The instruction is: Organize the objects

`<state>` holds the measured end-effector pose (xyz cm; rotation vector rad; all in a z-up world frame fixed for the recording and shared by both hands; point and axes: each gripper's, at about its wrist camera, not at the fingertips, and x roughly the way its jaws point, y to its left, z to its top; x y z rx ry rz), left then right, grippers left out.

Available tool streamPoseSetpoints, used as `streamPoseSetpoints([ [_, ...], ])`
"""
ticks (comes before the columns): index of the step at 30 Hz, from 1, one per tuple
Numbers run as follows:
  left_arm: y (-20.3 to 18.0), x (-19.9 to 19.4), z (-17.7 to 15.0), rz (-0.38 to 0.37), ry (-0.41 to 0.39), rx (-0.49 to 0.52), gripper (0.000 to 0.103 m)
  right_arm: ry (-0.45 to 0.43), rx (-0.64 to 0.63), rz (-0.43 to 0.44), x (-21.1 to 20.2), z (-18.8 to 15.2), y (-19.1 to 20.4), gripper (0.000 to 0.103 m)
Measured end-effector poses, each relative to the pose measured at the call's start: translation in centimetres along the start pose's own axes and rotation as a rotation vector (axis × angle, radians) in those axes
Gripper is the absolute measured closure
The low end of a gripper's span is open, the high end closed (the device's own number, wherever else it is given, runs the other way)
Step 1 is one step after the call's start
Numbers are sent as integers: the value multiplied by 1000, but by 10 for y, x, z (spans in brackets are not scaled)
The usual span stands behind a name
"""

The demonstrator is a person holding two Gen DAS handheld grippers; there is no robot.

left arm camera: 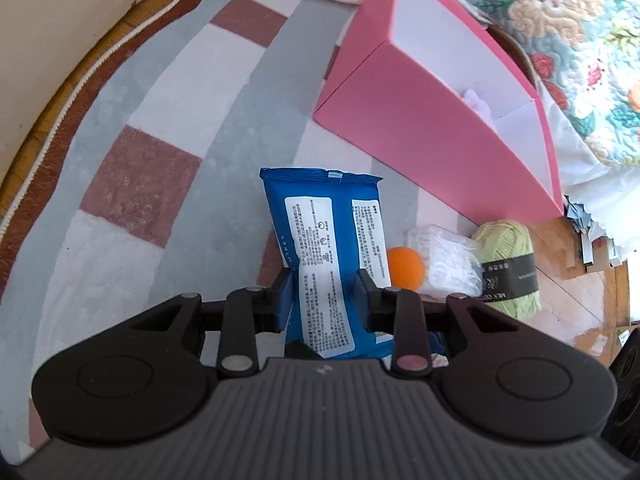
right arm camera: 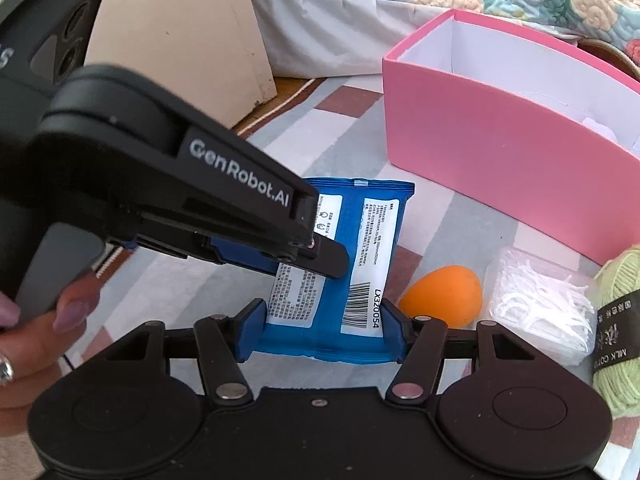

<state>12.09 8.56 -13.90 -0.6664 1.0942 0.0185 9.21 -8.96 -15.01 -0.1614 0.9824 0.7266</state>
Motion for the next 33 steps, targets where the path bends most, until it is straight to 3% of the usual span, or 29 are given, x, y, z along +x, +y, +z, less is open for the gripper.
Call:
streamPoseSetpoints([
  [14, -36, -32, -20, -21, -88, 109, 73, -13, 24, 42, -44, 12, -21, 38],
  [20, -44, -40, -25, -46, -84, 108, 73, 16, 28, 36, -55, 13, -24, 38],
  [33, -70, -76, -28, -91, -147, 147, 73, -39, -35, 20, -82, 28, -21, 38],
])
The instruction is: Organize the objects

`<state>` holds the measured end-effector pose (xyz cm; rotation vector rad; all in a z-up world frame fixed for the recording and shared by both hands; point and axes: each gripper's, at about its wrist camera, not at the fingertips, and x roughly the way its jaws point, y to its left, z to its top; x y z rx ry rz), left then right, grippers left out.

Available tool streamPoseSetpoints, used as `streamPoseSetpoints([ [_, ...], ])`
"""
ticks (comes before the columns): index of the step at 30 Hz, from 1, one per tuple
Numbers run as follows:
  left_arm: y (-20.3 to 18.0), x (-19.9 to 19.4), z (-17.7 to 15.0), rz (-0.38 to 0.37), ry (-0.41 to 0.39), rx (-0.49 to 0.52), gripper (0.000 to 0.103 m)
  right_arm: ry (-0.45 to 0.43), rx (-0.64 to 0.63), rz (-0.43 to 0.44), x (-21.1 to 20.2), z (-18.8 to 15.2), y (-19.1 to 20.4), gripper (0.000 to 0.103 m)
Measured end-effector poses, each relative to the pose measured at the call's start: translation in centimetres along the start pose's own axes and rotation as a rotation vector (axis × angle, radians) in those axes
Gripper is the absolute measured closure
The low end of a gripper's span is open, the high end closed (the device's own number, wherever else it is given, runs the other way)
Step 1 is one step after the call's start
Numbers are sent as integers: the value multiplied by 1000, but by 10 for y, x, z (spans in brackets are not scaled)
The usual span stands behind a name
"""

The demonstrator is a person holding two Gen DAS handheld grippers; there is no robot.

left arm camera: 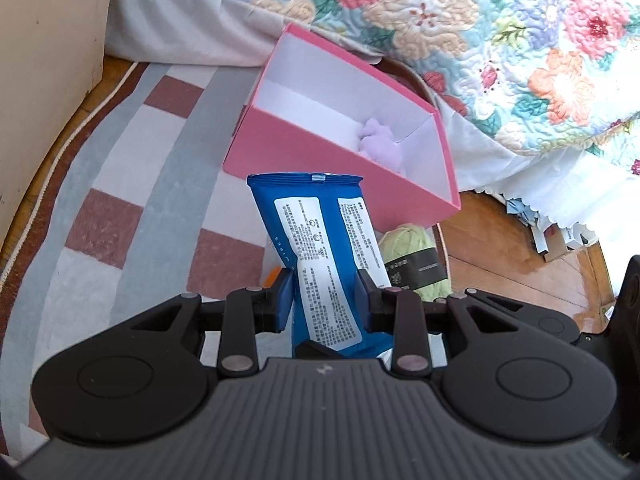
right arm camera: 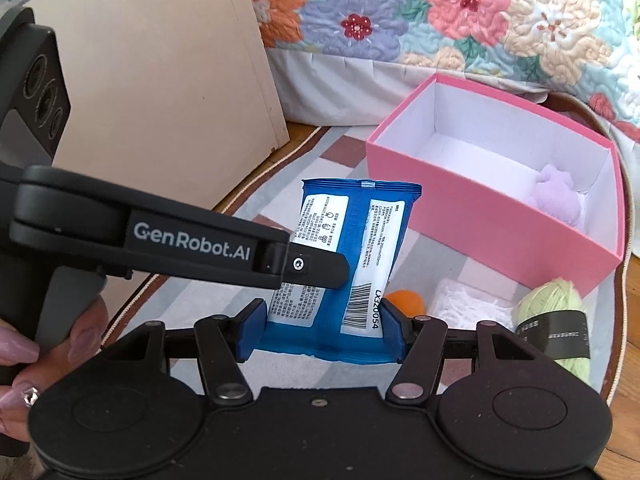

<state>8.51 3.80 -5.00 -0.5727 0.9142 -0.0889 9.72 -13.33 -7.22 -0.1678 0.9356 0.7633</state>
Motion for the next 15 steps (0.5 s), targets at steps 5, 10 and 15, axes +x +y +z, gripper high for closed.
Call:
streamPoseSetpoints([
  [5, -10, -6, 5, -8, 0, 21, 73, -2, 19, 4, -10, 6, -3, 38],
  [10, -20, -17, 13, 11, -26, 62, 73, -49, 12, 79, -23, 11, -8, 38],
  [15, -28, -21, 22, 2, -36, 74, 73, -72, -20, 73, -30, 16, -10, 38],
])
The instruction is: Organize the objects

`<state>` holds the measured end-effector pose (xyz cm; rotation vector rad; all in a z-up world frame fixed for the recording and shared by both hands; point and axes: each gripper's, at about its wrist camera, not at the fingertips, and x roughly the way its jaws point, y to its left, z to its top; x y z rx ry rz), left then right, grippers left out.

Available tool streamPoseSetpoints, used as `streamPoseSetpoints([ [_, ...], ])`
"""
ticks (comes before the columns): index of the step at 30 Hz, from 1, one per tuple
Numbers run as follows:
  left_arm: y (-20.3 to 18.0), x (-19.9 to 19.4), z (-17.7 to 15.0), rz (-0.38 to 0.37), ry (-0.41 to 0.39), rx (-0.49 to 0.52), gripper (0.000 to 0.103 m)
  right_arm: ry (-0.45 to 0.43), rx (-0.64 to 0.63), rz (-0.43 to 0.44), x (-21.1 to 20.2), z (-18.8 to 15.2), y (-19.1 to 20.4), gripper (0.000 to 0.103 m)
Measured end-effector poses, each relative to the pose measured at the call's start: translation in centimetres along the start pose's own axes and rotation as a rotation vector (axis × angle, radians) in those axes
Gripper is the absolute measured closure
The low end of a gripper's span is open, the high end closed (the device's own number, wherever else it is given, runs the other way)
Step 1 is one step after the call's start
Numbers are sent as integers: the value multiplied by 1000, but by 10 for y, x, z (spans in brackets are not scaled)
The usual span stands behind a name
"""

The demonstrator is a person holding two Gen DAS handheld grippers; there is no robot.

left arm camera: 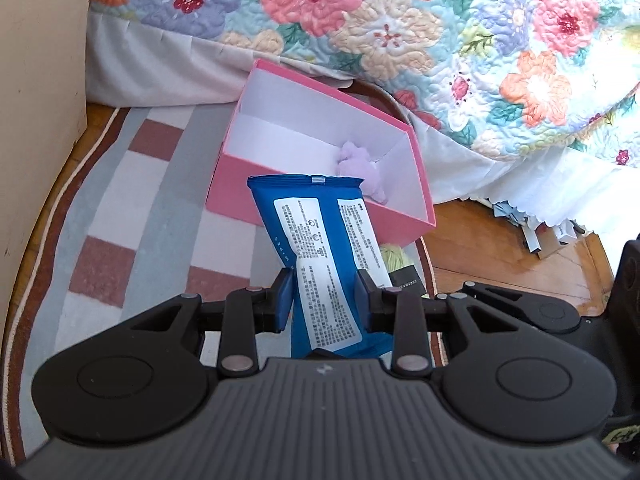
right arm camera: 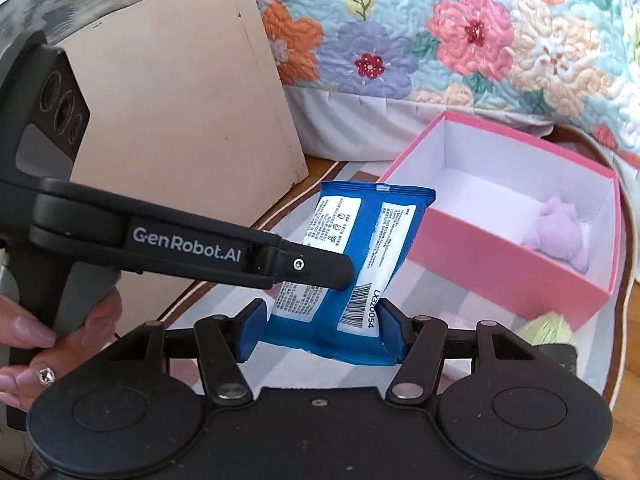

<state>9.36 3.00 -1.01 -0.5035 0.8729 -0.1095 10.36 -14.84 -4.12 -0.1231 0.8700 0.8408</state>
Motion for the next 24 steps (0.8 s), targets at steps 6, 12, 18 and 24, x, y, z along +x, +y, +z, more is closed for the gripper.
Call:
streamPoseSetpoints([
  [6, -12, 0, 16, -3, 4, 23, 73, -16, -19, -16, -5, 10, -3, 39],
  [12, -36, -3, 43, 22, 18, 107, 73, -21, -24, -35, -12, 31, -5, 39],
  [18, -47, 5, 68, -1, 18, 109, 73, -38, 43, -20, -19, 46, -26, 39],
  [24, -56, 15, 89, -12, 30, 132, 73, 28, 60, 26, -20, 67, -44, 39],
])
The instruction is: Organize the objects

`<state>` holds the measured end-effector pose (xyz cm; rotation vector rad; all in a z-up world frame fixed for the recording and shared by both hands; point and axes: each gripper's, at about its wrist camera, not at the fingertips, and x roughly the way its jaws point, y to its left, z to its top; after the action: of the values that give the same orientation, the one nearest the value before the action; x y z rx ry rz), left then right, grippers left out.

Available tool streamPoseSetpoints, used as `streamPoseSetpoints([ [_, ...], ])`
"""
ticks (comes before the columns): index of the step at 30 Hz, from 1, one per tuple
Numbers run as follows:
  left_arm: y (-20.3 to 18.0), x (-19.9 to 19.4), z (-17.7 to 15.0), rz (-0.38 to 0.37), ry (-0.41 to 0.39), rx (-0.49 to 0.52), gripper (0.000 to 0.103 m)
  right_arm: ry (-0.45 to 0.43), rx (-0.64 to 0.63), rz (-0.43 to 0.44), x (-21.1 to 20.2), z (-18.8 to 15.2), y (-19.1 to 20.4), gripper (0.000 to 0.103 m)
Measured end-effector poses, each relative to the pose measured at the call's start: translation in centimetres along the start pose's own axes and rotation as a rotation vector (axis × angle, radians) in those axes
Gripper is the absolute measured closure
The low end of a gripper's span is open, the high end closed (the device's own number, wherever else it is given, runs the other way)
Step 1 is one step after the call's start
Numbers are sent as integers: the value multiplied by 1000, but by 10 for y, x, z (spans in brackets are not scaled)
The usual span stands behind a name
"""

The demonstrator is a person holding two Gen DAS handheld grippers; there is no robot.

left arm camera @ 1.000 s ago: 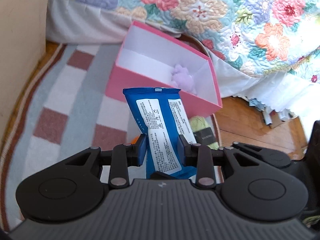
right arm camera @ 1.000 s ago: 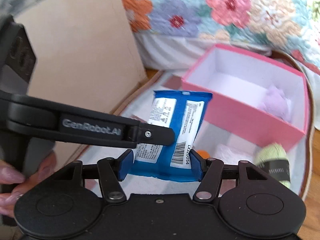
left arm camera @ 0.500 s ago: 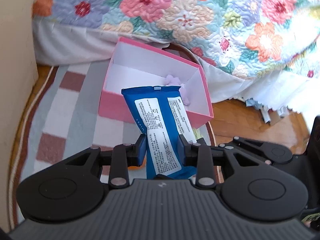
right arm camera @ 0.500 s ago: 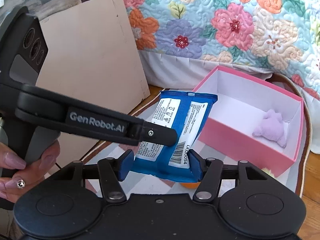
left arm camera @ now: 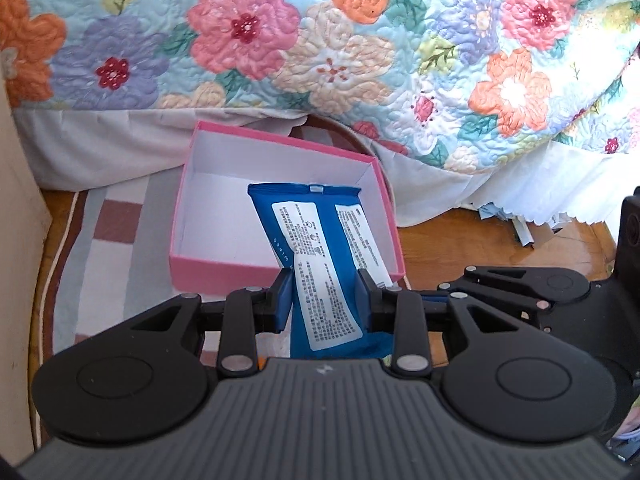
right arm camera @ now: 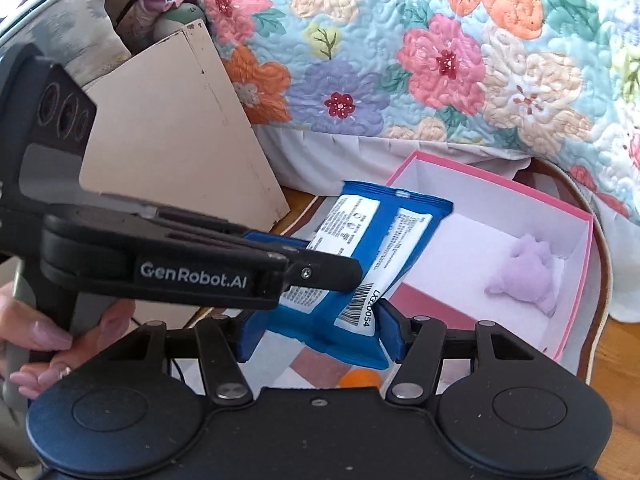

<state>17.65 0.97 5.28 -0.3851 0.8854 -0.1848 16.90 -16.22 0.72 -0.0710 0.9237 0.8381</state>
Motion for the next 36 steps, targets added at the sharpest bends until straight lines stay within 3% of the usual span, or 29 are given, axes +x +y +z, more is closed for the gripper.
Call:
streamPoseSetpoints([
  [12, 8, 66, 40, 2, 20, -30, 73, -31, 25, -51, 33, 18, -52, 50],
  [20, 16, 121, 53, -10, 82, -32, 73, 16, 65, -69, 62, 25, -85, 50],
  [30, 35, 186, 66, 28, 146, -51, 73, 75, 187, -17, 115, 30, -139, 50],
  [36, 48, 212, 67, 25, 175, -61, 73, 112, 219, -29, 135, 31, -150, 50],
])
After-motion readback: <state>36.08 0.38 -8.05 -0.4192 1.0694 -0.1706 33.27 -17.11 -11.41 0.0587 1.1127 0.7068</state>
